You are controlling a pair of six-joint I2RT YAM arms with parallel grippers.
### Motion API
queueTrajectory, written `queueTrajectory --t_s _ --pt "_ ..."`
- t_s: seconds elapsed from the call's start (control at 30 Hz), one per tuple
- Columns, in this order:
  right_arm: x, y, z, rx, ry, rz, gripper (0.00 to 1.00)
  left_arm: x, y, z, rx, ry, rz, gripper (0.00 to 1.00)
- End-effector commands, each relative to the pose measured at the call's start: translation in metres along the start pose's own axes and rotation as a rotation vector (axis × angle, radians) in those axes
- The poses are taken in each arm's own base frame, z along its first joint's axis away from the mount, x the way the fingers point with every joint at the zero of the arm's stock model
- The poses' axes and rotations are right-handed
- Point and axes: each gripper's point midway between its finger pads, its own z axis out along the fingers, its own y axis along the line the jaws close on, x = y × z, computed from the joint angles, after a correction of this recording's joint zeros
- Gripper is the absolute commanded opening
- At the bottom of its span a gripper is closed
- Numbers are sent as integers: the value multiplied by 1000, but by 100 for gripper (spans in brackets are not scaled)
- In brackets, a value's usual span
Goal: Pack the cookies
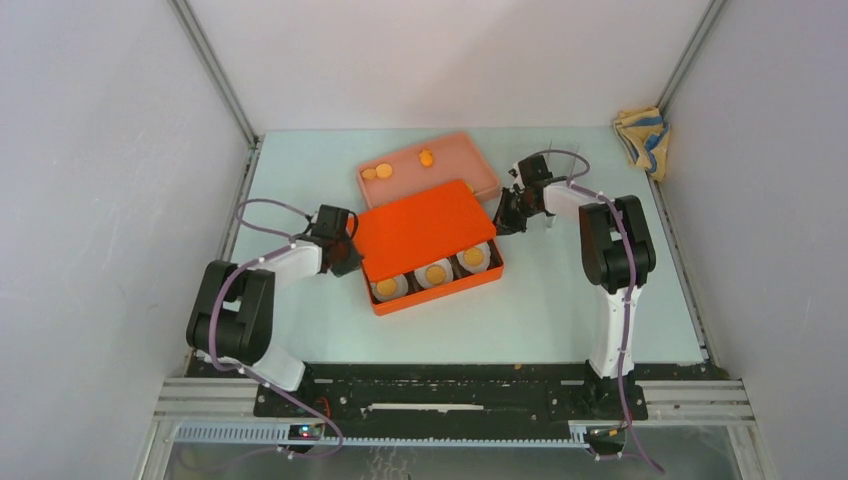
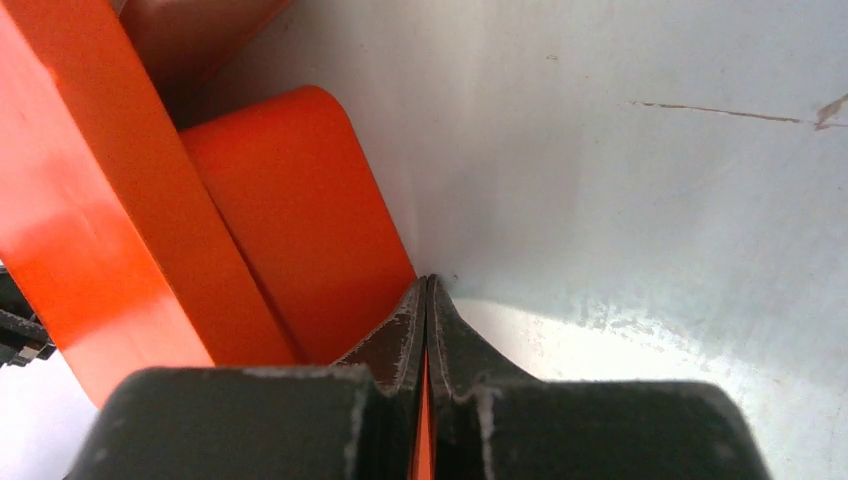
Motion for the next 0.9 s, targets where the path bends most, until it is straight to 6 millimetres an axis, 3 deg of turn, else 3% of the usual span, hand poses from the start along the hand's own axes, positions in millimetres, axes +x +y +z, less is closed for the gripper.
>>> queueTrajectory --t_s 0.0,0.07,0.17,0.27,0.33,0.43,0.53,0.63,0.8,0.87 --pt "67 74 -3 -230 255 31 6 -11 -108 -34 420 16 5 0" --pt "58 54 -9 -197 216 72 7 -7 -89 -41 356 -6 11 0" --pt "38 27 -23 -145 135 124 21 -5 -48 -59 220 -77 6 0" --pt "18 14 -42 -156 69 162 29 -12 -22 -89 156 -173 -1 0" --pt "6 12 -56 -175 28 162 36 -19 -14 -110 146 -233 -1 0" --pt "-11 18 -74 -237 -27 157 43 -37 -26 -130 207 -313 -6 0" --pt "-23 34 -87 -359 -35 160 44 -45 -44 -119 231 -293 4 0" --pt "-35 42 -86 -405 -26 150 46 -43 -57 -89 232 -237 10 0" --pt "-48 47 -58 -450 49 163 47 -30 -60 -41 191 -149 24 0" --pt "-53 53 -49 -468 62 153 47 -28 -59 -33 177 -132 33 0"
